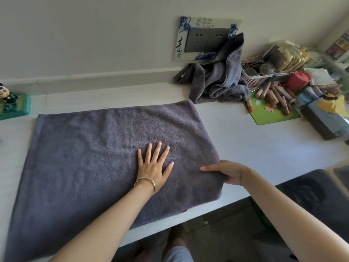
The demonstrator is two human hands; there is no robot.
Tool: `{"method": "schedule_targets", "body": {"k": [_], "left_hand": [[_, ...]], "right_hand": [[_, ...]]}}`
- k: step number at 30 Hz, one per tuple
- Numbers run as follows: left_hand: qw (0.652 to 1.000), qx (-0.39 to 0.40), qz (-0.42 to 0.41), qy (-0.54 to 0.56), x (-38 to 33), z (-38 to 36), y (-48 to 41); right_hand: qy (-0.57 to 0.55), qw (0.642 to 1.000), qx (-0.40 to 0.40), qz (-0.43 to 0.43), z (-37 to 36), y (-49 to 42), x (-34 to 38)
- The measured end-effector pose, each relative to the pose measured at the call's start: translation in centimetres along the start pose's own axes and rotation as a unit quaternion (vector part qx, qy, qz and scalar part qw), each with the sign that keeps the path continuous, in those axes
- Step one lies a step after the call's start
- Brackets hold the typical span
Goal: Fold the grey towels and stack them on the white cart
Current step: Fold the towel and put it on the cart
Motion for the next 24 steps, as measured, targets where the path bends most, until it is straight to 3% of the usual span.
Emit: {"method": "schedule_targets", "body": {"k": [2,4,7,9,11,14,16,19,21,24], "left_hand": [[1.000,0.003,-0.010,0.001,-0.1,-0.1,0.2],[1.000,0.003,-0.009,0.003,0.0,0.1,0.4],[1.000,0.013,-0.009,0.002,-0.1,0.2,0.3],[1.000,0.005,-0.008,0.007,-0.2,0.3,0.3],[1.000,-0.007,-0.007,0.010,-0.2,0.4,0.2],[1.000,-0.014,-0.007,0.011,-0.2,0.3,0.2],[1.000,-0.023,-0.007,0.013,-0.1,0.4,0.3],[0.999,-0.031,-0.001,0.017,0.1,0.4,0.3],[0.999,-0.029,0.002,0.021,0.0,0.4,0.3],[0.999,-0.031,0.005,0.020,0.1,0.4,0.3]], "right_hand": [[0.062,0.996,-0.059,0.007,1.1,0.3,-0.4],[0.139,0.975,-0.167,0.047,3.3,0.6,-0.3],[0.197,0.916,-0.322,0.133,5.0,1.5,0.3],[0.247,0.851,-0.393,0.244,3.4,2.3,1.5],[0.307,0.788,-0.398,0.356,-0.5,2.7,3.2],[0.382,0.755,-0.347,0.405,-5.3,1.1,4.1],[0.340,0.780,-0.382,0.362,-4.4,0.2,4.1],[0.167,0.858,-0.418,0.247,0.2,-0.4,3.1],[0.078,0.919,-0.347,0.173,2.4,-1.2,1.9],[0.022,0.989,-0.135,0.056,2.5,-1.1,0.0]]}}
Point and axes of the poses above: each hand's wrist, its own y-axis away from the middle knuckle, its own z-axis out of the back of the hand, x = y × z, the point moved 8 cm from there along -y, towards the middle knuckle, and after that the axes turned 10 degrees about -x, right-handed, at the moved point
